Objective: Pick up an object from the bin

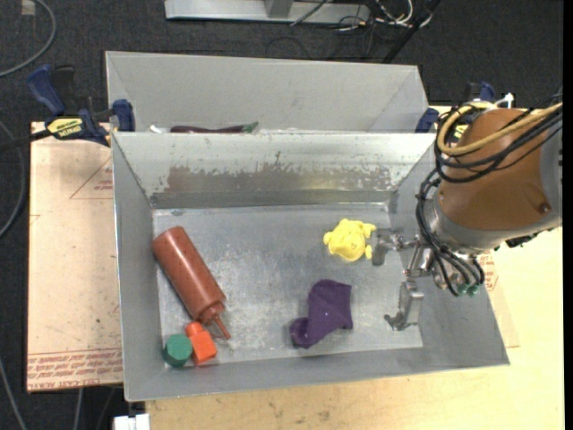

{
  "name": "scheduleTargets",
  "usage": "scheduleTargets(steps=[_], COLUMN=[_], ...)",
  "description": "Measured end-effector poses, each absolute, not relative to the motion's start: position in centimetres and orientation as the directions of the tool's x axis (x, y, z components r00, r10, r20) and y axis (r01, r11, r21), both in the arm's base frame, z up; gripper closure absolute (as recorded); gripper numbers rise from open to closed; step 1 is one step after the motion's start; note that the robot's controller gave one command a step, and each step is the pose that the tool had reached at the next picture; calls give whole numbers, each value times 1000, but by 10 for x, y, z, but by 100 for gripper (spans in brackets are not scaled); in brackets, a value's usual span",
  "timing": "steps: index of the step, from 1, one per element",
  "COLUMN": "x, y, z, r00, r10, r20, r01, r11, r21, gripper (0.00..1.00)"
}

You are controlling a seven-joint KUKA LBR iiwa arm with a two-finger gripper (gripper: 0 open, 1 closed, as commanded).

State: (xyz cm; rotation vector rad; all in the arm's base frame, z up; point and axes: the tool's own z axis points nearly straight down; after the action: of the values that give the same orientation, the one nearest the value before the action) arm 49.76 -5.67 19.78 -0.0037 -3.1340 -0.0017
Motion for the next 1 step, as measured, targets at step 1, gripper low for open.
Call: scheduleTargets(steps=[1], x=[499], y=[-57], z=[202], r00=[-1000], r10=[0], r20=[0], r01=[0], r11=[1000], r21=[0], gripper=[0])
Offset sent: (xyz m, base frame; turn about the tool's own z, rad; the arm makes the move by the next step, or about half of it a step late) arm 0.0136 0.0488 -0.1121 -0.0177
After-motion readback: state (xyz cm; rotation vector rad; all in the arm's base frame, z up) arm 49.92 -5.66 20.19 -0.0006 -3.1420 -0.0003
